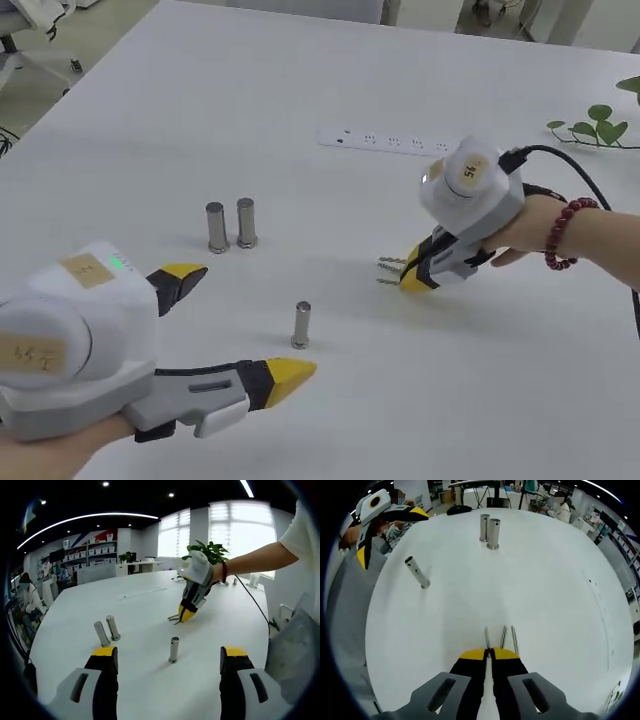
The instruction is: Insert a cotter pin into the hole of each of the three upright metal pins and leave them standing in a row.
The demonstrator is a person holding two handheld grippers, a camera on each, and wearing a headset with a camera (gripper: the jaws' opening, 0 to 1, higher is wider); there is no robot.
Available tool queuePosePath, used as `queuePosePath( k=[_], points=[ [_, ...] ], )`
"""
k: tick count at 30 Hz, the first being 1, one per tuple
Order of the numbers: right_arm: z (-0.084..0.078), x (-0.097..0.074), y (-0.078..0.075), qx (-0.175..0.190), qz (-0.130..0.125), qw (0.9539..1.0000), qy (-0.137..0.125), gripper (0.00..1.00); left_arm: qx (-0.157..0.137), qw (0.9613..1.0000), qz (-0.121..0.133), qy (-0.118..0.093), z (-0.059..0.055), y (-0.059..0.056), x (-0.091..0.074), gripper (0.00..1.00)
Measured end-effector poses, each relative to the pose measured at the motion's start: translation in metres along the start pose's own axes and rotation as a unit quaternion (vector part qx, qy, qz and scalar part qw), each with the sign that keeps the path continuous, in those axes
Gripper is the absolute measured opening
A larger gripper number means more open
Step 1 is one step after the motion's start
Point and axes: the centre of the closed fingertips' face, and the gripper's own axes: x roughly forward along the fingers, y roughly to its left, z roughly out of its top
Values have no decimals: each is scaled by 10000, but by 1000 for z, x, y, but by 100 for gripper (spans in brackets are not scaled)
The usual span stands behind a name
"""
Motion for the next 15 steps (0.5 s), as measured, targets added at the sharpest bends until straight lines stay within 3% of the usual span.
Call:
queuePosePath(
  k=[7,15],
  points=[
    [-1,0,1,-213,-30,9996,169,5,-3,10000,1,9,-1,0,-1,83],
    [0,0,2,-197,-59,9997,140,3,-32,10000,6,2,1,0,-2,82]
  ],
)
